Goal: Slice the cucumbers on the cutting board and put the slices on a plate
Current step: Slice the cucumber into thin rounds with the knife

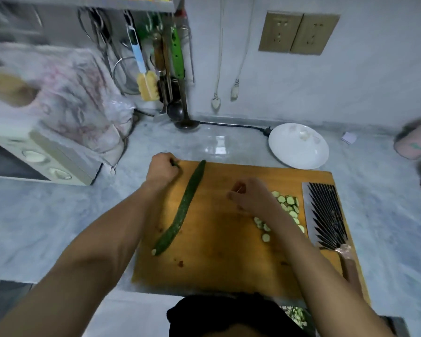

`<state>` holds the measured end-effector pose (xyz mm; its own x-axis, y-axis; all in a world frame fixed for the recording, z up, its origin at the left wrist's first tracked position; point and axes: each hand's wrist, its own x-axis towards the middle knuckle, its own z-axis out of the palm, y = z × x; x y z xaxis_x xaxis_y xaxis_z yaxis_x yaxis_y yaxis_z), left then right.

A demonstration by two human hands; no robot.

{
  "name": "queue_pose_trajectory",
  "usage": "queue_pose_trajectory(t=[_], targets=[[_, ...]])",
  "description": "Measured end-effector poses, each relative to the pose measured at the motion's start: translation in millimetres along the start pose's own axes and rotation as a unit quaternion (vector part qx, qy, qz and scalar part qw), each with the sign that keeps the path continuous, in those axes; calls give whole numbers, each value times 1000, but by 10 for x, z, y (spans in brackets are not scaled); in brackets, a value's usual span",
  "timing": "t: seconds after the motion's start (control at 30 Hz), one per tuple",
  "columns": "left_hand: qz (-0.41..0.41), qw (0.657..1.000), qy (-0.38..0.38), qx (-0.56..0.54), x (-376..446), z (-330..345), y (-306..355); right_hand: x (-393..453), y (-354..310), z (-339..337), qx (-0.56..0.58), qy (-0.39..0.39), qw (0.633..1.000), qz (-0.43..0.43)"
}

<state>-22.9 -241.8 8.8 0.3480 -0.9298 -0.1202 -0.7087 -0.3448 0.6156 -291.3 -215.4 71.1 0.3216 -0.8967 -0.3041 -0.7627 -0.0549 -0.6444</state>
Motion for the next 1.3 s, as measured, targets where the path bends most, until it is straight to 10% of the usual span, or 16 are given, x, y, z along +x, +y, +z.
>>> queue_pose_trajectory(t=[0.2, 0.4, 0.8, 1.3], targets=[[45, 998, -49, -4, -106, 57, -75, -65, -24, 224, 34, 3, 999, 14], [53, 995, 83, -26, -569, 121, -127, -173, 166, 271, 77, 25, 995, 58], [48, 994, -101, 21, -710, 357, -35, -291, 117, 341, 91, 21, 994, 62], [235, 950, -204, -30, -1424, 473, 490, -717, 769, 67, 144, 177, 967, 117]])
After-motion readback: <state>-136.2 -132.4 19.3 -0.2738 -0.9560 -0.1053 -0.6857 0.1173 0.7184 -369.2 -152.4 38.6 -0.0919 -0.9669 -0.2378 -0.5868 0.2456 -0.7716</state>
